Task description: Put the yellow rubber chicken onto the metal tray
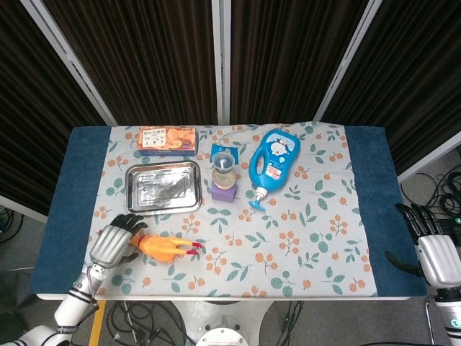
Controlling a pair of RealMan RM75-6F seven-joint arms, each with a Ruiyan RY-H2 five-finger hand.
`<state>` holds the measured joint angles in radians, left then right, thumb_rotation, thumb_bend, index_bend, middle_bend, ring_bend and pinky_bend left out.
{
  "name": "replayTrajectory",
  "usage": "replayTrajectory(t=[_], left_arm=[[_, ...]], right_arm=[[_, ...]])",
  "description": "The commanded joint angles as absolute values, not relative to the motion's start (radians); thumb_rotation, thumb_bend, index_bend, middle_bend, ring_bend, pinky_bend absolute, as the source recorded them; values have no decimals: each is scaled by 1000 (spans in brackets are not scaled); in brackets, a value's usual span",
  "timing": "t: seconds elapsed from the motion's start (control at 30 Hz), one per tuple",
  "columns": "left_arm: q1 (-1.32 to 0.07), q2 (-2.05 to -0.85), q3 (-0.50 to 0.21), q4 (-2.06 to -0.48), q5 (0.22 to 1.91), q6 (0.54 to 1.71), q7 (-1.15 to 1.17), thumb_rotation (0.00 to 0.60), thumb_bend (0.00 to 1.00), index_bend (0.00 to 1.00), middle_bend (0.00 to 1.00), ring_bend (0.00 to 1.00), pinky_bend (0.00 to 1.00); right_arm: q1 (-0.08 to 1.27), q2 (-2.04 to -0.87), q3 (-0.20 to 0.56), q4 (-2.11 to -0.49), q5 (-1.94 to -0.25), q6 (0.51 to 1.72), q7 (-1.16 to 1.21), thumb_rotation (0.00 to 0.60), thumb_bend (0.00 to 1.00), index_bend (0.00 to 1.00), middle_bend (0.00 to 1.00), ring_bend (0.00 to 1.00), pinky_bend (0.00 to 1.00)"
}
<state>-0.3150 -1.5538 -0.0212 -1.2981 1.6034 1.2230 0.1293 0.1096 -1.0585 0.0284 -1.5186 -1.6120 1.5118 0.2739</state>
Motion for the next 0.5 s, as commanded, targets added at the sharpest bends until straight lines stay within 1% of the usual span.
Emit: replayTrajectory(t=[0.03, 0.13, 0.27, 0.5], left_arm=[[-323, -1589, -14, -1253, 1590, 1212, 123, 600, 185, 365, 329, 224, 263], [-326, -1617, -13, -1216, 1577, 1206, 114, 600, 196, 374, 339, 231, 265], [-319, -1649, -6, -1169, 1574, 1226, 109, 600, 219, 383, 364, 253, 281], [-307, -1667, -1, -1132, 1560, 1247, 109, 600, 255, 387, 376, 261, 288]], right_arm=[[110, -1058, 28, -1519, -1612, 1511, 273, 600, 148, 0, 97, 0, 0], [110, -1059, 28, -1519, -1611, 1510, 273, 600, 148, 0, 97, 0, 0], [108, -1057, 28, -1520, -1608, 1509, 276, 600, 148, 0, 97, 0, 0], [106, -1058, 26, -1518, -1606, 1507, 278, 600, 148, 0, 98, 0, 0]])
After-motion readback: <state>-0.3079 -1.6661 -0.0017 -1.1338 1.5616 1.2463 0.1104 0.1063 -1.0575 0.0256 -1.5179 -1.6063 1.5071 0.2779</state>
